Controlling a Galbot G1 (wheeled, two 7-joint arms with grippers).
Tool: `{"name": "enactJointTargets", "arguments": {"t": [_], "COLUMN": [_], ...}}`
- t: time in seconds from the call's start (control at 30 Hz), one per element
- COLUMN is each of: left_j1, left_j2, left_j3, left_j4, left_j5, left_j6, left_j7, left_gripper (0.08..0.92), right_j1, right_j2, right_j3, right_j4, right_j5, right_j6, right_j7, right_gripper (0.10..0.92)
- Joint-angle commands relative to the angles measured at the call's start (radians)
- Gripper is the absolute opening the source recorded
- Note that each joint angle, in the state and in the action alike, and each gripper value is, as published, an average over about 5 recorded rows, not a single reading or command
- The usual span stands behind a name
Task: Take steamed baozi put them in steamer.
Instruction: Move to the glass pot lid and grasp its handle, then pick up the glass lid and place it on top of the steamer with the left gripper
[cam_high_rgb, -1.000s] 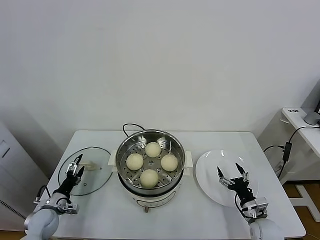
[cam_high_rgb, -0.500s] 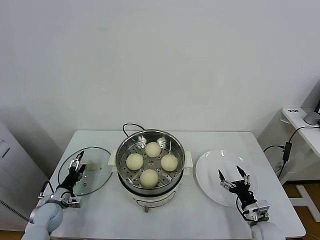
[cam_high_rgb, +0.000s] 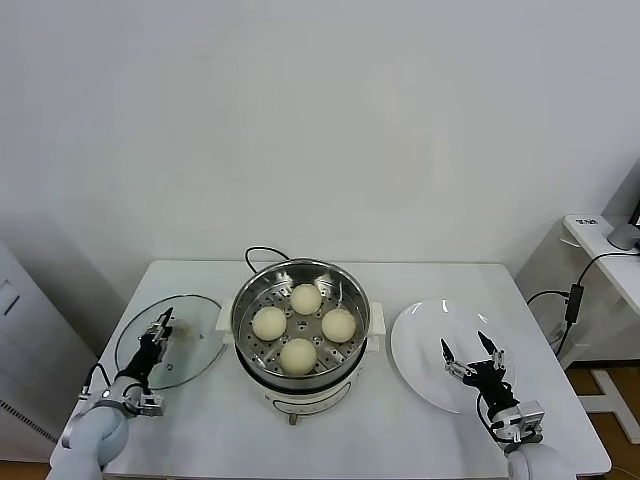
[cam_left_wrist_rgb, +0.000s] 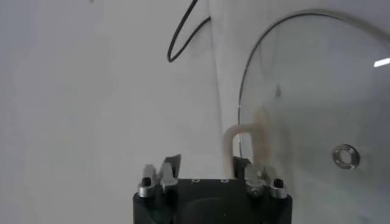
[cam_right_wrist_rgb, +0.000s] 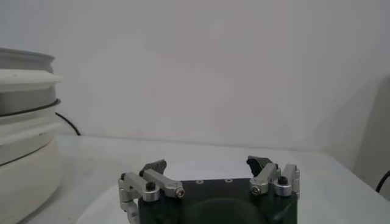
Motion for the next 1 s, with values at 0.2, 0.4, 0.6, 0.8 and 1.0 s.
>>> {"name": "enactJointTargets", "arguments": {"t": [0.2, 0.4, 0.6, 0.8, 1.0], "left_j1": [0.041, 0.063, 0.081, 0.077, 0.078], "left_j2": [0.062, 0.129, 0.213, 0.263, 0.285], "left_j3": [-0.033, -0.049, -0.056, -0.047, 0.0], "left_j4": [-0.19, -0.325, -0.446, -0.554, -0.666], "left_j5": [-0.106, -0.222, -0.35, -0.388, -0.396], "left_j6": [0.038, 0.08, 0.17, 0.253, 0.376], "left_j7": [0.001, 0.074, 0.175, 0.287, 0.375], "left_gripper": [0.174, 0.107, 0.107, 0.107, 0.107], "right_j1": [0.002, -0.002, -0.006, -0.012, -0.017], "right_j2": [0.001, -0.005, -0.009, -0.01, -0.012], "right_j3": [-0.002, -0.001, 0.008, 0.017, 0.028], "right_j4": [0.004, 0.015, 0.021, 0.028, 0.028], "right_j5": [0.003, 0.012, 0.023, 0.031, 0.04], "right_j6": [0.003, 0.004, 0.004, 0.005, 0.006], "right_j7": [-0.005, -0.007, -0.01, -0.013, -0.017], "right_gripper": [0.823, 0.823, 0.823, 0.823, 0.823]}}
